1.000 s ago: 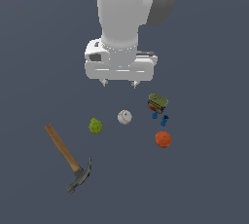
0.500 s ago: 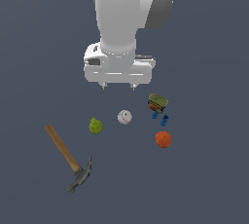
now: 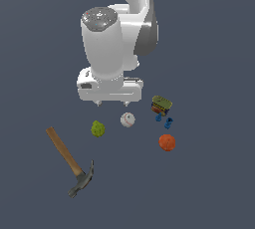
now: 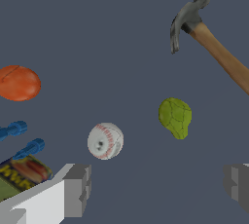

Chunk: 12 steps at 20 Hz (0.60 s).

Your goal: Pick up a designated object from a clutter of objects.

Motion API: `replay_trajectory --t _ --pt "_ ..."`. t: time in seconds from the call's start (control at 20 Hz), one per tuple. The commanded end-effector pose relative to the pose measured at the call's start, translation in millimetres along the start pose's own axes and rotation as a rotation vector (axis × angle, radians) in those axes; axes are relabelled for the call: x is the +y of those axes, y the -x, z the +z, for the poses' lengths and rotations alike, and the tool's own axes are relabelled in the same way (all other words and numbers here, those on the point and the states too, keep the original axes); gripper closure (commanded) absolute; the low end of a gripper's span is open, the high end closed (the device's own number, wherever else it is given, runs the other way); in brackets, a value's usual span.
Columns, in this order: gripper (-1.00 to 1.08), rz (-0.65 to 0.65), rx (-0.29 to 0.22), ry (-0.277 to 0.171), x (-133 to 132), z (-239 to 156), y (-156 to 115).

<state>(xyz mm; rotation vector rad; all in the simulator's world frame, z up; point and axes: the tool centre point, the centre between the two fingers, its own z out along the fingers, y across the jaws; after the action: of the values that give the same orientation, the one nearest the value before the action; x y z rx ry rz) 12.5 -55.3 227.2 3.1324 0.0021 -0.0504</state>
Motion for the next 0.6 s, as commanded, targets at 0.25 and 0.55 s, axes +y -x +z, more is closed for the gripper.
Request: replay_trajectory --t 0.25,0.55 --pt "-0.92 -0.028 0.017 -0.011 45.2 73.2 -7.3" --pt "-0.92 -0.041 0.027 -0.01 71.2 114.1 -4.7"
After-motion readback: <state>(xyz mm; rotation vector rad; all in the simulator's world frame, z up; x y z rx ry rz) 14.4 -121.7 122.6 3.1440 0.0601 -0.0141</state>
